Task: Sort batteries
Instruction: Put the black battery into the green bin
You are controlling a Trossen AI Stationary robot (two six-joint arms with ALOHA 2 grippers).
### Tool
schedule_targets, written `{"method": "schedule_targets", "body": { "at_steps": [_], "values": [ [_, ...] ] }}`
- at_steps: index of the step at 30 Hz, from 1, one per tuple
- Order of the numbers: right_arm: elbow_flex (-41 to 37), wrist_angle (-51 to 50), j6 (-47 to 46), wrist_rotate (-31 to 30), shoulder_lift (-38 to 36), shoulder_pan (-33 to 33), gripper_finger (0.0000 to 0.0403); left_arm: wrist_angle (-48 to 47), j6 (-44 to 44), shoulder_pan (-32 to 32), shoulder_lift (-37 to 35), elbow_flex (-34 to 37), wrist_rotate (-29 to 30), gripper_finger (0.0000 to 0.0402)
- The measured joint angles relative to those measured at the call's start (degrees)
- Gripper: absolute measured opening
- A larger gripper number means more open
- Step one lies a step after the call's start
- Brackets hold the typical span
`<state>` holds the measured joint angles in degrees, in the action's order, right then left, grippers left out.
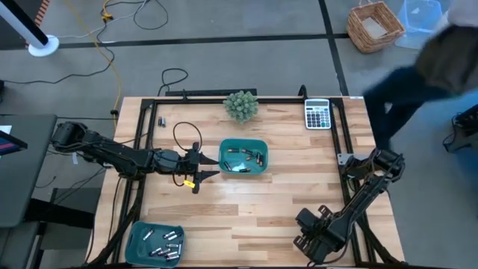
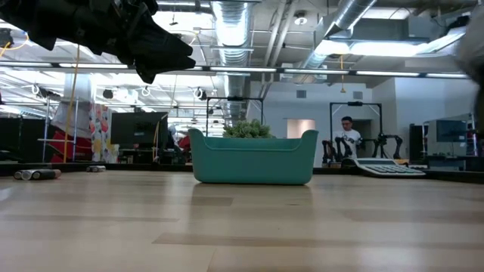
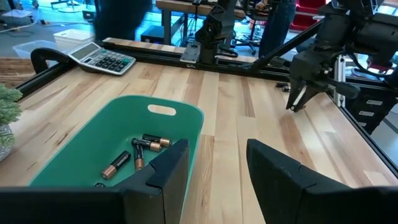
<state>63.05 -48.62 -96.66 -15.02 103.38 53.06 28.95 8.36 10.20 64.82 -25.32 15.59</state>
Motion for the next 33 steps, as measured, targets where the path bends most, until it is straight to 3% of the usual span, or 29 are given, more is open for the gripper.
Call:
{"method": "schedule_targets", "body": {
  "at_steps": [4,10,17,26,33],
  "values": [
    [0.0,0.1,2.7,-5.6,-1.3,0.0,0.006,0.0,0.0,0.0,0.0,0.0,0.0,0.0155],
    [0.1,-0.1,9.6,-20.3,-6.5,-0.4,0.006,0.0,0.0,0.0,0.0,0.0,0.0,0.0155],
    [0.1,2.4,25.4,-30.2,-11.8,-4.4,0.006,0.0,0.0,0.0,0.0,0.0,0.0,0.0155],
    [0.1,18.9,59.5,-31.0,-13.9,-15.5,0.006,0.0,-0.1,0.0,0.0,0.0,1.2,0.0155],
    [0.1,34.3,83.8,-20.9,-13.9,-26.4,0.006,1.4,-0.6,0.0,0.0,0.0,1.5,0.0155]
  ]
}}
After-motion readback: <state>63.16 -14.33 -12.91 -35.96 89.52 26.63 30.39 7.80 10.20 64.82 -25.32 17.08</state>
